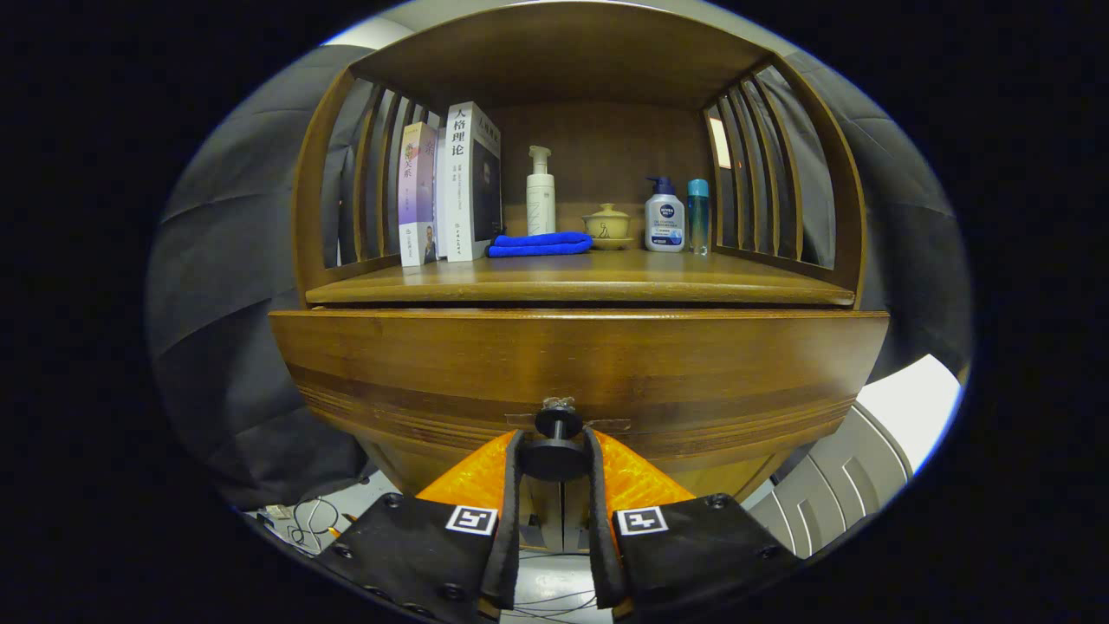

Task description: Pull open the drawer, take out the items inside it, and place them on the countertop above the cabinet.

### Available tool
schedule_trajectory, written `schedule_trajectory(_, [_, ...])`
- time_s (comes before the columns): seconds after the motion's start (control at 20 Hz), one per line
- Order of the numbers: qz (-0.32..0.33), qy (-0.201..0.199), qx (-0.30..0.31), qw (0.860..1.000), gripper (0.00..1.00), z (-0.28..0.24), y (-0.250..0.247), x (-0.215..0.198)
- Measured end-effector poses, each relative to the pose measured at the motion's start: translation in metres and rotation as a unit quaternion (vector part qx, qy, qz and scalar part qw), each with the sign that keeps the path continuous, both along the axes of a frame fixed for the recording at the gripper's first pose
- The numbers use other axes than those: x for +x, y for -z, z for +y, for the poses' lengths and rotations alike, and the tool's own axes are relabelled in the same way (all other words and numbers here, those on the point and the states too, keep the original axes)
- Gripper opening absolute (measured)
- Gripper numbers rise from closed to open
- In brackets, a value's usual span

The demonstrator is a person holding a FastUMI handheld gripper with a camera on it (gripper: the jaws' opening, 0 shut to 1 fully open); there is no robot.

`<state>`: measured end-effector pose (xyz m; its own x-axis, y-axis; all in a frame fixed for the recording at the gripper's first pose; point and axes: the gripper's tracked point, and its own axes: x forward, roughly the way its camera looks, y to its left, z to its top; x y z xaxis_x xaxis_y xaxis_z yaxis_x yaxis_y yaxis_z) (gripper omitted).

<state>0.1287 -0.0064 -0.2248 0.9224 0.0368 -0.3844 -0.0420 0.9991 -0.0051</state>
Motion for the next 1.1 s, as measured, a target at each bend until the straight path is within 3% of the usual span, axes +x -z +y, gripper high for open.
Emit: schedule_trajectory(1.1, [0.0,-0.03,-0.018,0.999,0.36,0.007,0.001,-0.11])
